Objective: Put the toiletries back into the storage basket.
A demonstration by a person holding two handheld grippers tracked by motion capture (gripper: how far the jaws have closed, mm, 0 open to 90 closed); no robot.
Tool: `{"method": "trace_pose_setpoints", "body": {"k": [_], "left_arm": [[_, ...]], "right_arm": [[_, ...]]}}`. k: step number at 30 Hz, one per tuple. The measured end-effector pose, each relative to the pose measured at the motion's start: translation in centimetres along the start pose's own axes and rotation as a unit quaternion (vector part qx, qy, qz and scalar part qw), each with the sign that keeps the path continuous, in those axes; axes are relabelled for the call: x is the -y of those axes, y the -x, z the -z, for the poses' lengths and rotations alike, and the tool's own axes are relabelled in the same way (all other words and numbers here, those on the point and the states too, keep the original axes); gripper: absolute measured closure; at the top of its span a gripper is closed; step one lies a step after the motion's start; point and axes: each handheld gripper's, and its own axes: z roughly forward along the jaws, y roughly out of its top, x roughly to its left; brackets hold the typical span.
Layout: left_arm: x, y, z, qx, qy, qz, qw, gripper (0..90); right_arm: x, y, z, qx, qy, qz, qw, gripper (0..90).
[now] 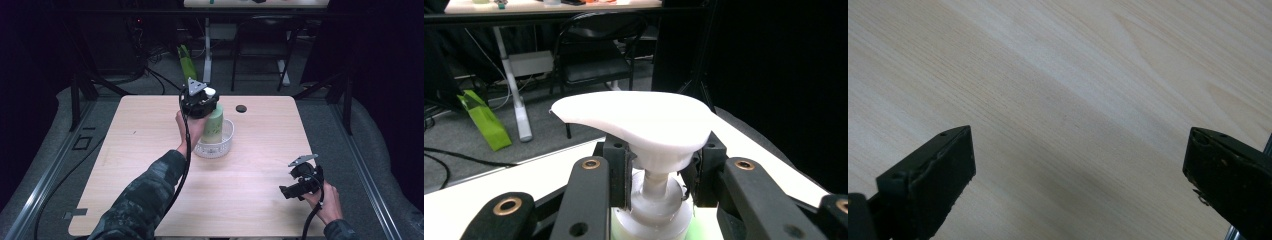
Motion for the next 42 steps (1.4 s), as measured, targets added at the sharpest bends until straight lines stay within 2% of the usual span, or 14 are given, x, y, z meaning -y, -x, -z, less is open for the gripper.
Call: {"method": "trace_pose_setpoints", "body": {"k": [6, 13, 24, 27, 30, 35, 39, 42], "left_arm": [[0.6, 0.0, 0.0, 0.002, -0.002, -0.001, 1.0, 67.6], [0.9, 0.5, 0.7, 0.004, -0.006, -0.023, 0.9997, 67.6], [0.9, 0.2, 1.0, 0.01, -0.016, -0.021, 0.9996, 66.4], [0.8, 0.0, 1.0, 0.013, -0.023, -0.018, 0.9995, 58.3], [0.6, -0.1, 1.2, 0.017, -0.03, -0.018, 0.9992, 44.7], [0.1, 0.0, 2.2, 0.014, -0.036, -0.027, 0.9989, 25.7], [-0.1, -0.1, 3.3, 0.016, -0.044, -0.036, 0.9982, 17.1], [-0.2, -0.3, 4.4, 0.018, -0.047, -0.042, 0.9979, 14.4]], "right_arm": [[0.0, 0.0, 0.0, 0.001, -0.001, 0.001, 1.0, 0.0], [0.0, 0.0, 0.0, 0.003, 0.0, 0.004, 1.0, 0.0], [-0.1, -0.2, 0.0, 0.002, -0.002, 0.003, 1.0, 0.0], [-0.1, -0.1, 0.0, 0.004, -0.001, 0.006, 1.0, 0.0], [-0.1, 0.0, 0.0, 0.004, -0.001, 0.004, 1.0, 0.0], [0.0, 0.0, 0.0, 0.003, 0.0, 0.006, 1.0, 0.0], [0.0, 0.0, 0.0, 0.003, 0.0, 0.007, 1.0, 0.0], [0.0, 0.0, 0.0, 0.002, 0.0, 0.005, 1.0, 0.0]]}}
